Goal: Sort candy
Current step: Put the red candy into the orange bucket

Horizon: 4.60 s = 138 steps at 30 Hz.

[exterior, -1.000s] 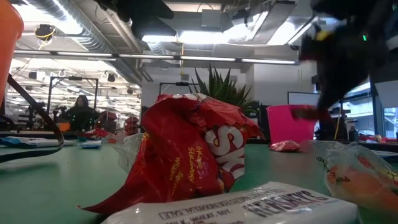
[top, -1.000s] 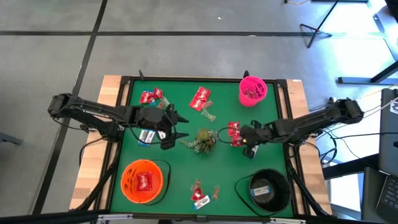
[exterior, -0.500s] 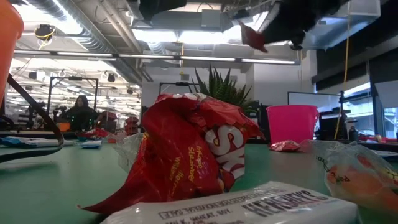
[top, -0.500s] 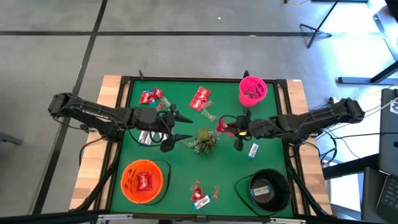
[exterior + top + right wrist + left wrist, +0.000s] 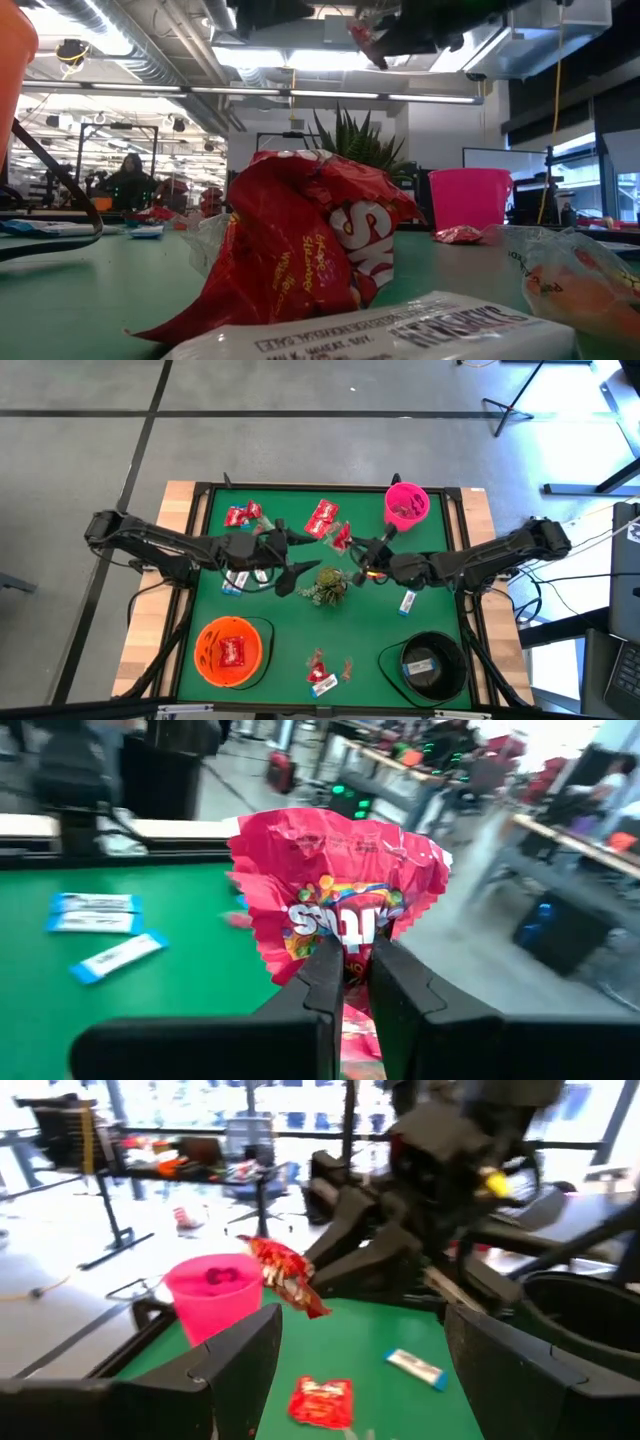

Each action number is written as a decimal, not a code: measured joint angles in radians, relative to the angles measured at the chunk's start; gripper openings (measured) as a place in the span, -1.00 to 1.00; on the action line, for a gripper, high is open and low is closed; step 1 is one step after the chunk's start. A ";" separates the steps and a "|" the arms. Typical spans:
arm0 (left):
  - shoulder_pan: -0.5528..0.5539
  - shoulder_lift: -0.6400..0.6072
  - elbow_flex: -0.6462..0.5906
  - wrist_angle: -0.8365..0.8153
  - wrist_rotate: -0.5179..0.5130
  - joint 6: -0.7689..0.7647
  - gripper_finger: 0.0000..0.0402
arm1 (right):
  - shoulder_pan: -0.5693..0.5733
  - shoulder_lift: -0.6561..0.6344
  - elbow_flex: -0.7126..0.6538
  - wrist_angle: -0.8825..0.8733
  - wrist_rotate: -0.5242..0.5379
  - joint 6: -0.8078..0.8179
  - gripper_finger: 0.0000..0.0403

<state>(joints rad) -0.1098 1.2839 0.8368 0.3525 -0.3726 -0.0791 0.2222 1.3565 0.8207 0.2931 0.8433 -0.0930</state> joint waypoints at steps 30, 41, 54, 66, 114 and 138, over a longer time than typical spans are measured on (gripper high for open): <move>0.105 0.093 0.000 0.114 0.019 -0.157 0.35 | 0.000 0.087 0.041 0.177 -0.040 -0.060 -0.81; 0.087 0.093 0.000 0.084 0.024 -0.175 0.21 | 0.000 0.182 0.102 0.171 -0.050 -0.122 -0.81; 0.076 0.090 0.000 0.012 0.015 -0.114 -0.78 | 0.000 0.175 0.102 0.128 -0.024 -0.147 -0.77; 0.076 0.019 -0.001 -0.106 0.023 -0.093 -1.00 | 0.022 0.149 0.102 0.122 0.064 -0.233 -0.11; -0.805 -0.071 0.478 -1.557 0.049 -0.929 -1.00 | 0.105 -0.046 0.102 -0.218 0.290 -0.041 0.25; -0.801 0.059 0.476 -1.632 0.199 -1.092 -0.72 | 0.105 -0.046 0.101 -0.321 0.289 0.065 0.25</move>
<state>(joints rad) -0.9112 1.3430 1.3127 -1.2797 -0.1734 -1.1716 0.3271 1.3109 0.9219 -0.0275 1.1327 -0.0280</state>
